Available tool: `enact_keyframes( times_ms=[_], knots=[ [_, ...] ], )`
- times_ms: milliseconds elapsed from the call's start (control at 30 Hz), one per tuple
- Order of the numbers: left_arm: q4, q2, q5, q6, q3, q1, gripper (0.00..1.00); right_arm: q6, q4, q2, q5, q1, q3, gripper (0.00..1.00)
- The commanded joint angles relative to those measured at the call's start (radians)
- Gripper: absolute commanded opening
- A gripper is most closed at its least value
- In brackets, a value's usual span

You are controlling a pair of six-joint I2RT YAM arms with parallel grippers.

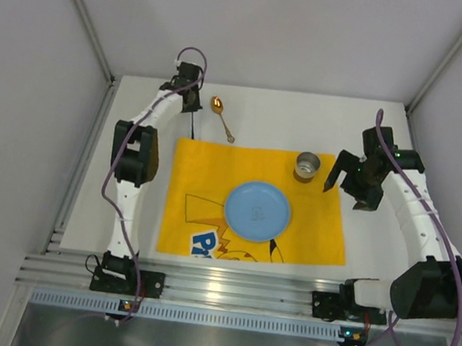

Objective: Set the dinner table for one person

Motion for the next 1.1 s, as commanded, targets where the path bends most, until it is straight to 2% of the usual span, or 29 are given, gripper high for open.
enact_keyframes(
  times_ms=[0,133,167,233,267,367,533,733,800,867,933,967,1067],
  knots=[
    [0.008,-0.258,0.021,-0.025,0.026,0.033,0.0,-0.028,0.044,-0.062,-0.035,0.01,-0.033,1.0],
    [-0.008,-0.417,0.104,-0.088,-0.199,-0.002,0.0,-0.048,0.064,-0.089,-0.055,0.009,-0.062,1.0],
    [-0.017,-0.48,0.107,-0.101,-0.319,-0.017,0.0,-0.051,0.07,-0.097,-0.065,0.007,-0.065,1.0],
    [-0.06,-0.554,0.103,-0.155,-0.437,-0.062,0.0,-0.061,0.073,-0.111,-0.075,0.01,-0.074,1.0],
    [-0.054,-0.641,0.077,-0.172,-0.575,-0.08,0.0,-0.064,0.076,-0.126,-0.084,0.012,-0.076,1.0],
    [-0.008,-0.809,0.058,-0.232,-0.829,-0.151,0.0,-0.081,0.079,-0.163,-0.098,0.01,-0.096,1.0],
    [-0.026,-0.933,-0.011,-0.324,-1.055,-0.295,0.0,-0.099,0.088,-0.215,-0.119,0.015,-0.166,1.0],
    [0.099,-0.976,-0.026,-0.395,-1.219,-0.332,0.0,-0.093,0.077,-0.269,-0.139,0.047,-0.211,1.0],
    [0.11,-0.95,-0.035,-0.398,-1.23,-0.332,0.07,-0.096,0.074,-0.277,-0.127,0.058,-0.223,1.0],
    [0.115,-0.927,-0.049,-0.392,-1.218,-0.334,0.28,-0.096,0.068,-0.284,-0.121,0.064,-0.229,1.0],
    [0.112,-0.921,-0.077,-0.385,-1.192,-0.334,0.38,-0.098,0.064,-0.293,-0.116,0.066,-0.237,1.0],
    [0.106,-0.919,-0.095,-0.382,-1.177,-0.334,0.54,-0.101,0.061,-0.293,-0.113,0.067,-0.24,1.0],
    [0.061,-0.907,-0.173,-0.353,-1.08,-0.332,0.72,-0.105,0.051,-0.29,-0.101,0.066,-0.24,1.0]
  ],
)
